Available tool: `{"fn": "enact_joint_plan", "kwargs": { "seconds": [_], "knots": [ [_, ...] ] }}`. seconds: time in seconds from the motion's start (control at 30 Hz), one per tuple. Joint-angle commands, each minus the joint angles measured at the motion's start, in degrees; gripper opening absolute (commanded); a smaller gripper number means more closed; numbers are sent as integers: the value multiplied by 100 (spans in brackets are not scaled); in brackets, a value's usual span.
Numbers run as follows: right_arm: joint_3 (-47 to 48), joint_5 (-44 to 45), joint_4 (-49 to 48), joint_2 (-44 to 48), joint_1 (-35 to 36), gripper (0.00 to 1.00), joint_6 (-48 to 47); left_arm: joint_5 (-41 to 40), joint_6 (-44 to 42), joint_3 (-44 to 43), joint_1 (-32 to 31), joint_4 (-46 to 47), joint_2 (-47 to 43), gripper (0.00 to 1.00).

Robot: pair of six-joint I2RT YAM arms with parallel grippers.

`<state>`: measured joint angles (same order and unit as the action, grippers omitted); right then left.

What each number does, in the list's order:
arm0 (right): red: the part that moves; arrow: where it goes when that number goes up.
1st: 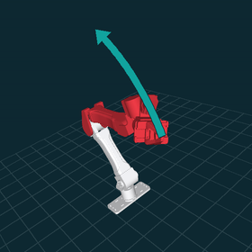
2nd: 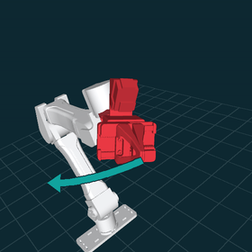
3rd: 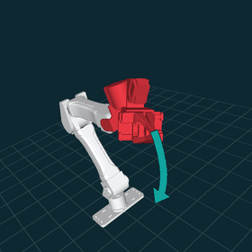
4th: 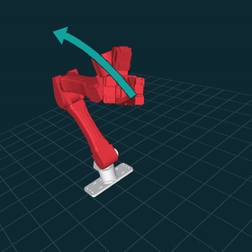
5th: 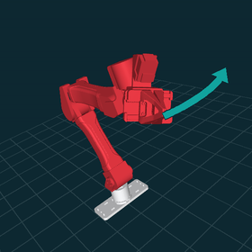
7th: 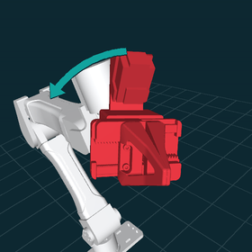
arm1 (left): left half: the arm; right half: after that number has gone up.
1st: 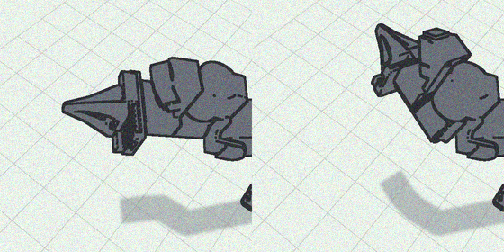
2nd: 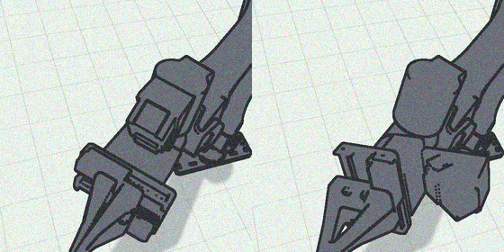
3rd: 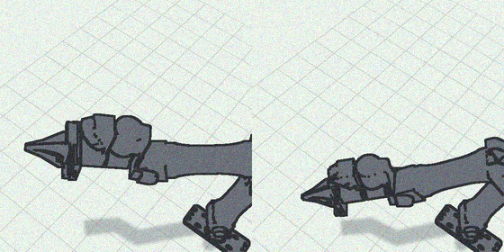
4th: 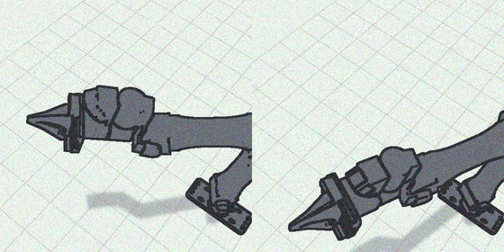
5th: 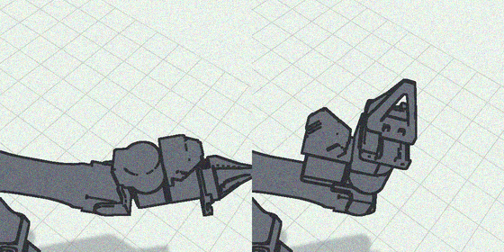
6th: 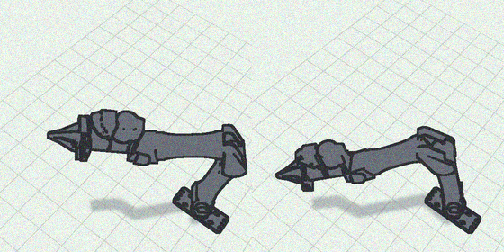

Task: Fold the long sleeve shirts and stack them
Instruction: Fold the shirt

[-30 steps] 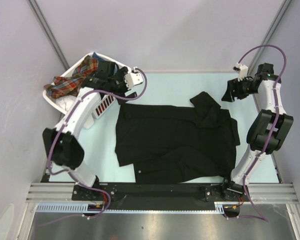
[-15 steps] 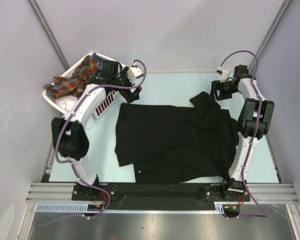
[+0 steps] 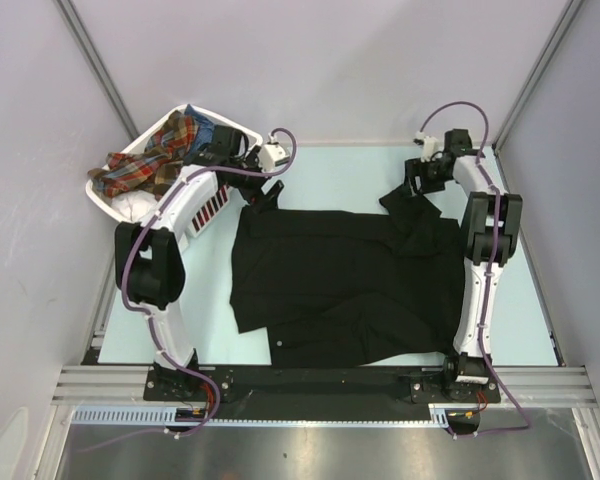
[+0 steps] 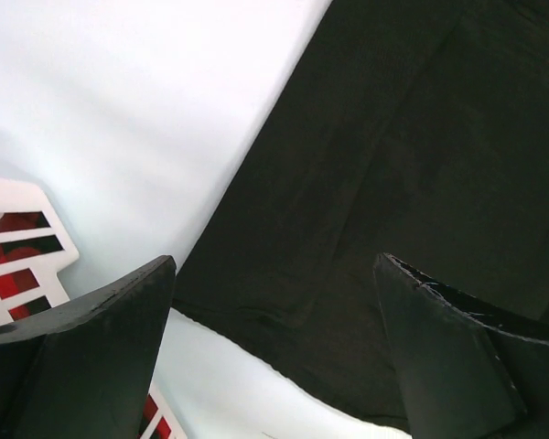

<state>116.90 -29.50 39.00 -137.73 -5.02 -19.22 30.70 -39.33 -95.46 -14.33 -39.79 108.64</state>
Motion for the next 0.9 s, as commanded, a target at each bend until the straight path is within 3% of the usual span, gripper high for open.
{"fn": "enact_joint_plan", "kwargs": {
  "seconds": [0.0, 0.03, 0.07, 0.1, 0.13, 0.2, 0.37, 0.47, 0.63, 0.73, 0.87],
  "knots": [
    [193, 207, -95, -192, 229, 66, -327, 121, -171, 124, 44, -20, -563, 95],
    [167, 190, -8, -193, 255, 60, -371, 112, -154, 133, 44, -29, -659, 95],
    [158, 68, 63, -175, 273, 42, -415, 94, -128, 142, 44, -37, -703, 95],
    [140, -38, 124, -45, 273, 32, -494, 86, -93, 133, 44, -46, -756, 94],
    [105, -152, 160, 52, 273, 13, -512, 77, -5, 124, 44, -38, -861, 94],
    [-88, -468, 152, 412, 273, 0, -539, -11, 153, 11, 44, -46, -949, 94],
    [-755, -1232, 55, 2134, 352, 0, -495, 111, 435, -69, 88, 15, -1564, 96],
    [-1616, -1496, -24, 3291, 484, 0, -495, 165, 680, 264, 79, 453, -2161, 99],
    [-3563, -1384, -129, 4998, 1045, 0, -574, 34, 979, 1195, 79, 1402, -3223, 99],
    [-4916, -1182, -157, 6247, 1248, 0, -591, 94, 683, 1722, 88, 1466, -3769, 99],
    [-6105, -1198, 598, 7872, 1782, 19, -1283, 365, 207, 2575, 79, 1465, -4508, 100]
  ]
}}
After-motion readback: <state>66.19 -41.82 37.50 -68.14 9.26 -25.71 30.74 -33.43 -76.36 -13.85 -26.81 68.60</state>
